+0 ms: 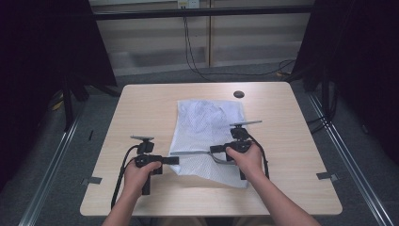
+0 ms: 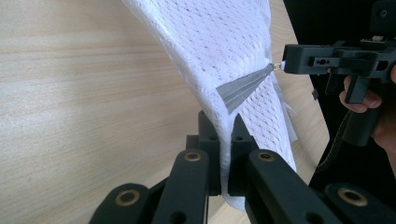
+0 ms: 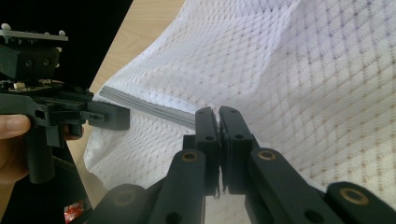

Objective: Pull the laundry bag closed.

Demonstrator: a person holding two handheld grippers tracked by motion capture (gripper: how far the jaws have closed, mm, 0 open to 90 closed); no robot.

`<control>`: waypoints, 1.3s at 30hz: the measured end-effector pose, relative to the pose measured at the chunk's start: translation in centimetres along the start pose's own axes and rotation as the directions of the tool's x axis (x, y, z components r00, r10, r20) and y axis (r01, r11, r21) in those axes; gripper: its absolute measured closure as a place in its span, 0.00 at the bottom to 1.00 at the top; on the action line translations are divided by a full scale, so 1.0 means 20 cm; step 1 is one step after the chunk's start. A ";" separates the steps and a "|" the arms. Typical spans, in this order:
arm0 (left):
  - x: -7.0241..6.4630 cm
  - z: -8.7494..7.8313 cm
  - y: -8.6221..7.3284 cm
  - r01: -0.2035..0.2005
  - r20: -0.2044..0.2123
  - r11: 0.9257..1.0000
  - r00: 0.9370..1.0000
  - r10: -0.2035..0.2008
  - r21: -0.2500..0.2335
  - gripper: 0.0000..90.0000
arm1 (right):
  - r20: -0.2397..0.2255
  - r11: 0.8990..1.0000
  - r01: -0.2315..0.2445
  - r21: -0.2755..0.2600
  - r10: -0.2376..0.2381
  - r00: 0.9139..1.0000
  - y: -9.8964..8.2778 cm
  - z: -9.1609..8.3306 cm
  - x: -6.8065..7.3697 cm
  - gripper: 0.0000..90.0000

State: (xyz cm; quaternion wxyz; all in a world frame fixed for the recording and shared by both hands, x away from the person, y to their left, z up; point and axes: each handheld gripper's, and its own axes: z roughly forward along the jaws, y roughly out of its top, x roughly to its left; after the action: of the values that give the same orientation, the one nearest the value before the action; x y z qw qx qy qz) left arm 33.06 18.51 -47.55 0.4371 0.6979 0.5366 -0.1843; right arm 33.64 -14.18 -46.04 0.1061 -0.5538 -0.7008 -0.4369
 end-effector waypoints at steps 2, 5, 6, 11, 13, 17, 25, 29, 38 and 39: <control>0.00 0.00 0.00 0.000 -0.001 1.000 1.000 0.000 -0.002 0.98 | -0.002 1.000 -0.006 -0.005 0.006 1.000 0.00 -0.01 -0.01 0.97; 0.00 0.00 0.00 0.002 0.001 1.000 1.000 -0.002 0.000 0.98 | 0.008 1.000 -0.003 -0.002 0.003 1.000 0.00 -0.01 -0.01 0.97; 0.00 0.00 0.00 0.001 0.001 1.000 1.000 -0.001 0.000 0.98 | 0.004 1.000 -0.004 -0.002 0.004 1.000 0.00 -0.02 -0.01 0.97; 0.00 0.00 0.00 -0.001 -0.001 1.000 1.000 0.001 0.000 0.98 | 0.001 1.000 -0.003 -0.004 0.003 1.000 0.00 -0.02 -0.01 0.97; 0.00 0.00 0.00 -0.006 -0.002 1.000 1.000 0.006 0.002 0.98 | 0.010 1.000 -0.002 -0.004 0.002 1.000 0.00 -0.02 -0.02 0.97; 0.00 0.00 0.00 -0.001 0.001 1.000 1.000 0.001 0.001 0.98 | 0.007 1.000 -0.004 -0.005 0.004 1.000 0.00 -0.04 -0.03 0.97; 0.00 0.00 0.00 -0.005 0.000 1.000 1.000 0.005 0.003 0.98 | 0.010 1.000 -0.002 -0.009 0.002 1.000 0.00 -0.04 -0.03 0.97; 0.00 0.00 0.00 -0.003 0.001 1.000 1.000 0.003 0.004 0.98 | 0.007 1.000 -0.010 -0.010 0.010 1.000 0.00 -0.05 -0.03 0.97; 0.00 0.00 0.00 0.002 0.002 1.000 1.000 -0.002 0.006 0.98 | 0.005 1.000 -0.011 -0.008 0.011 1.000 0.00 -0.05 -0.04 0.97; 0.00 0.00 0.00 0.003 0.003 1.000 1.000 -0.003 0.003 0.98 | 0.005 1.000 -0.009 -0.010 0.009 1.000 0.00 -0.05 -0.04 0.97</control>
State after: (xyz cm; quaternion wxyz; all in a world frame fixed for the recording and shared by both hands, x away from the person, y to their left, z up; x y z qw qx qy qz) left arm 33.07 18.53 -47.53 0.4365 0.6975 0.5367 -0.1869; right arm 33.61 -15.46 -45.84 0.1037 -0.5586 -0.6965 -0.4384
